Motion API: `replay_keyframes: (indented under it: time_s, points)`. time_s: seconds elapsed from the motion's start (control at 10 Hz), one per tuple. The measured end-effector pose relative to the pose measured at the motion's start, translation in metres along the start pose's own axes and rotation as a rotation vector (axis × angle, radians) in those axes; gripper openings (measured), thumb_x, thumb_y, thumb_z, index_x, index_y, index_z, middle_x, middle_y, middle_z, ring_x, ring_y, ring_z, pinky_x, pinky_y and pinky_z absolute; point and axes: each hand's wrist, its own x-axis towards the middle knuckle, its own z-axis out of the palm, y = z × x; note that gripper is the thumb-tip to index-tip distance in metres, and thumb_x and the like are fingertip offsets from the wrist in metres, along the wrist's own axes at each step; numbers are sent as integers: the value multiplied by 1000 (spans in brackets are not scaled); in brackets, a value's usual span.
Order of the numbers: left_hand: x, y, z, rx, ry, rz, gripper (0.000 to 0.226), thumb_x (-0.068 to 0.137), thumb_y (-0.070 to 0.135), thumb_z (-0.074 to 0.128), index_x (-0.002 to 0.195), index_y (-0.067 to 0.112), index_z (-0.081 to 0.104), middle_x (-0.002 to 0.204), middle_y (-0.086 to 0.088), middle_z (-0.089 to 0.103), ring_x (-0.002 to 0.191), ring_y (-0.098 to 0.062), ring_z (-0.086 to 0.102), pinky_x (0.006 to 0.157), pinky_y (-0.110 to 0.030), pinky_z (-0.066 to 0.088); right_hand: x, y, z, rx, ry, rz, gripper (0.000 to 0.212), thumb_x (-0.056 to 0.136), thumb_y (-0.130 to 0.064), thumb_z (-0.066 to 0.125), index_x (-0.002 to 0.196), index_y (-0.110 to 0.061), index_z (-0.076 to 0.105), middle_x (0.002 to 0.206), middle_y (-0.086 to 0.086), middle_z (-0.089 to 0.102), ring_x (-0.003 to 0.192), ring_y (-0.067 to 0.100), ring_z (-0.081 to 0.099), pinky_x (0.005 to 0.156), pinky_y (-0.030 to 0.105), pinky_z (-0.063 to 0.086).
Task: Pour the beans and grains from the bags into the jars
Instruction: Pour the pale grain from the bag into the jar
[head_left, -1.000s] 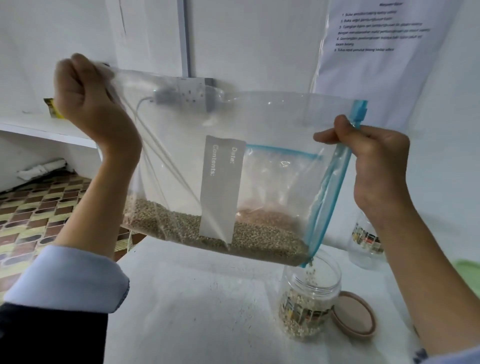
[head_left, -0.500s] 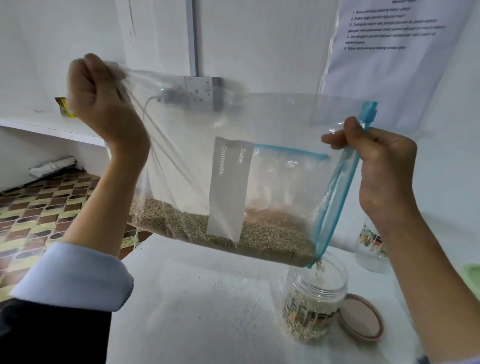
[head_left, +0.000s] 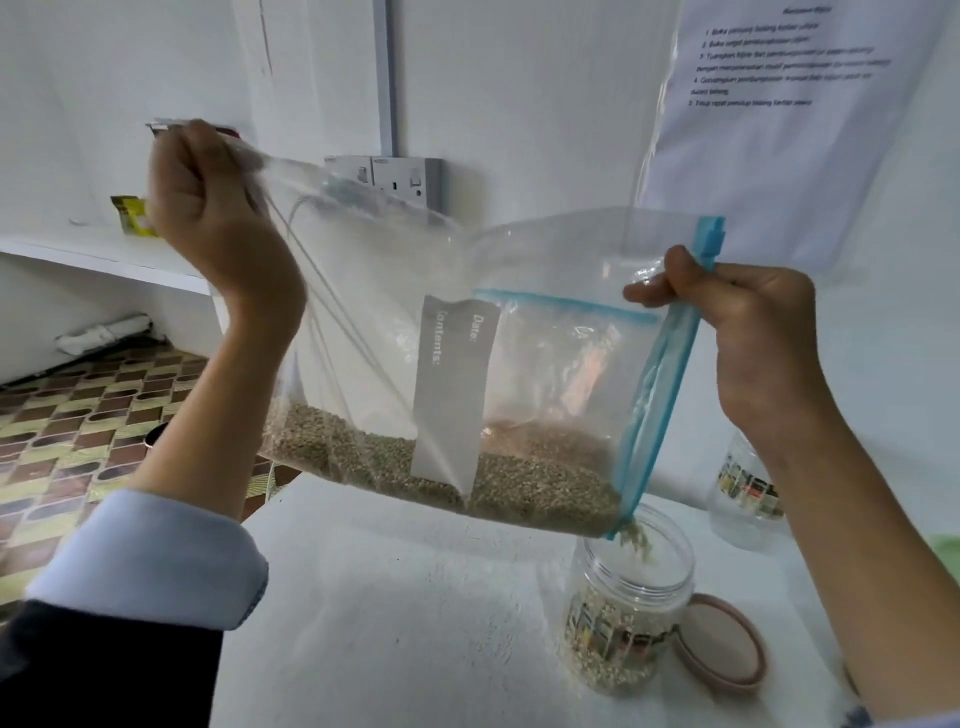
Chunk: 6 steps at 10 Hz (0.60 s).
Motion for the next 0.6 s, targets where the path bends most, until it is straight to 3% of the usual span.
replay_keyframes:
  time_s: [0.1, 0.2, 0.4, 0.5, 0.6]
  points:
    - [-6, 7, 0, -49, -14, 34, 23, 87, 21, 35, 64, 26, 34, 45, 30, 47, 48, 10, 44, 55, -10, 35, -1, 2, 1, 45, 88, -18, 23, 91, -24, 62, 72, -17, 72, 67, -12, 72, 74, 0, 64, 77, 6, 43]
    - [-8, 7, -1, -20, -7, 36, 21, 85, 25, 35, 64, 27, 34, 45, 30, 47, 49, 11, 44, 57, -10, 35, -2, 0, 2, 29, 36, -29, 23, 91, -24, 62, 72, -15, 72, 66, -12, 72, 74, 1, 64, 79, 8, 43]
    - [7, -10, 1, -194, 58, 113, 41, 93, 1, 43, 58, 22, 44, 50, 12, 45, 47, -4, 32, 49, -17, 26, -4, 1, 4, 59, 92, -22, 24, 92, -22, 62, 71, -15, 71, 64, -12, 71, 67, 2, 63, 73, 8, 44]
    - [6, -9, 3, -213, 57, 125, 40, 94, 3, 43, 58, 22, 47, 50, 7, 44, 44, -8, 31, 47, -17, 24, -6, 3, 6, 76, 126, -19, 24, 90, -22, 63, 68, -17, 71, 62, -11, 71, 67, 2, 63, 70, 7, 44]
    - [3, -8, 3, -201, 32, 129, 43, 94, 2, 42, 58, 25, 44, 49, 13, 42, 45, -8, 31, 48, -15, 25, -9, 2, 9, 96, 140, -34, 27, 91, -21, 62, 65, -18, 70, 60, -11, 70, 65, 2, 62, 71, 10, 45]
